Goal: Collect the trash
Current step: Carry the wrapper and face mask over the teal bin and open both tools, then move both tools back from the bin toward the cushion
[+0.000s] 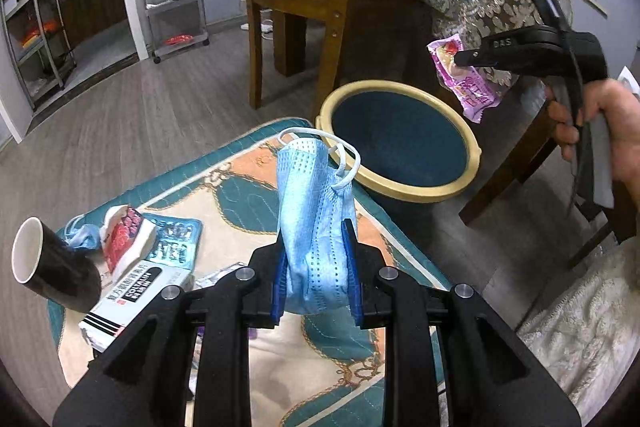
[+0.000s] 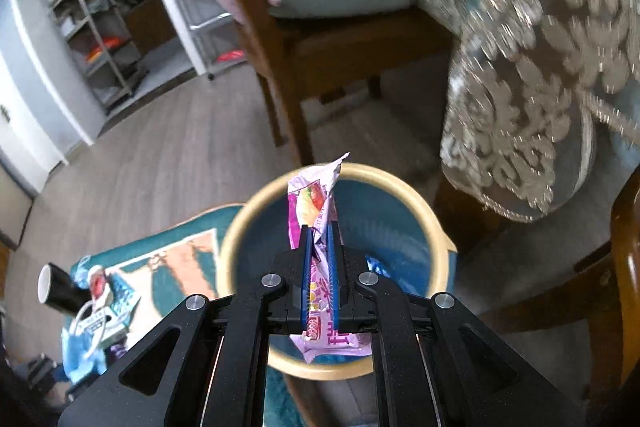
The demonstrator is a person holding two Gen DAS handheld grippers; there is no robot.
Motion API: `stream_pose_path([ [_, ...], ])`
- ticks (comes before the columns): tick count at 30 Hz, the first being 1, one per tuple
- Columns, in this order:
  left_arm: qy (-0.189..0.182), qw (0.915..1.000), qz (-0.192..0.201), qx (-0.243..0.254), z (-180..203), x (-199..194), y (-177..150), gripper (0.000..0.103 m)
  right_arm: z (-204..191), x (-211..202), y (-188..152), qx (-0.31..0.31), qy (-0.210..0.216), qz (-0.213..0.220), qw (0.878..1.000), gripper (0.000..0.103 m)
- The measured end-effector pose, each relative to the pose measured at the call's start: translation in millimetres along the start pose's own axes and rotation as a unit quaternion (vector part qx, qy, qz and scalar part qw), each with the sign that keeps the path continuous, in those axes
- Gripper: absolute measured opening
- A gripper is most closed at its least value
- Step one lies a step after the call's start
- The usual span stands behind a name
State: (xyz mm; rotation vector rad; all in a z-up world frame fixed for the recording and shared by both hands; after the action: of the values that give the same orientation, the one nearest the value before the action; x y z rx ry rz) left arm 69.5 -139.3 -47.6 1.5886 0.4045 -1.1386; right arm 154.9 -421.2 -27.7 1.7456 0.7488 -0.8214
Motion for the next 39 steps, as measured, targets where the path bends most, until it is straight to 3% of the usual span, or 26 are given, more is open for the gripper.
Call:
stream_pose_path([
  [8,-0.039,0.9991,0.003,0.014,29.8,29.4,49.4,0.024,6.1,3.0,0.5,0.008,0.005,-0.007,1.000,0.009],
  [13,-0.097,0.9938,-0.053,0.012,59.1,79.6,79.2,0.024,10.0,13.9,-1.3,0.005,0.002,-0.023,1.000,0.009],
  [16,-0.079,0.9940,-0.070,0.029,72.2,102.4,91.1,0.024,13.6,22.0,-2.7,0.015,-0.001,-0.035,0.999,0.009],
  [19,-0.057,0.9956,-0.063,0.038,76.2,112.4,106.1,0.024,15.9,24.4,-1.8,0.026,0.004,-0.032,0.999,0.009],
  [21,-0.049,0.9967,-0.047,0.045,76.3,109.2,113.9,0.034,13.3,21.2,0.4,0.025,0.012,-0.022,0.999,0.010],
  [22,-0.042,0.9973,-0.036,0.049,76.5,106.3,118.4,0.040,12.6,19.9,1.6,0.024,0.015,-0.018,0.999,0.015],
  [23,-0.035,0.9978,-0.028,0.049,74.8,102.8,120.3,0.054,12.3,18.2,2.7,0.022,0.013,-0.012,1.000,0.020],
  [24,-0.029,0.9983,-0.018,0.048,72.9,99.1,122.3,0.064,12.6,16.6,3.6,0.021,0.011,-0.006,1.000,0.034],
  [25,-0.026,0.9986,-0.011,0.044,69.8,95.7,123.5,0.067,13.0,15.4,4.7,0.023,0.010,-0.004,1.000,0.050],
  [28,-0.022,0.9994,-0.009,0.024,58.6,89.7,126.3,0.071,16.5,11.8,6.8,0.034,0.008,0.004,0.999,0.069],
  [30,-0.016,0.9998,-0.007,0.013,50.5,83.2,125.4,0.080,17.1,9.8,7.7,0.042,0.011,0.005,0.999,0.080],
  [34,0.003,0.9999,0.008,0.004,31.2,59.8,117.1,0.091,9.8,0.4,9.5,0.047,0.021,0.018,0.999,0.092],
  [39,0.022,0.9994,0.024,-0.012,7.0,24.1,106.6,0.095,-8.5,-12.5,10.2,0.041,0.021,0.030,0.998,0.095],
])
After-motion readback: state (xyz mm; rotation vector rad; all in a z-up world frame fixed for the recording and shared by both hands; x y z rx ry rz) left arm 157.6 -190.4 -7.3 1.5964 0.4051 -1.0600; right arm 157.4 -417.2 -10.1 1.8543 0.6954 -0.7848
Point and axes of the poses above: each gripper's, at about its wrist camera, not at the fingertips, and x roughly the way its jaws point, z to its right, y to its top, the point moved 3 cm from there along x, roughly the way its jaws point, and after that the axes turned 5 degrees about -z, right-handed, at the moved point
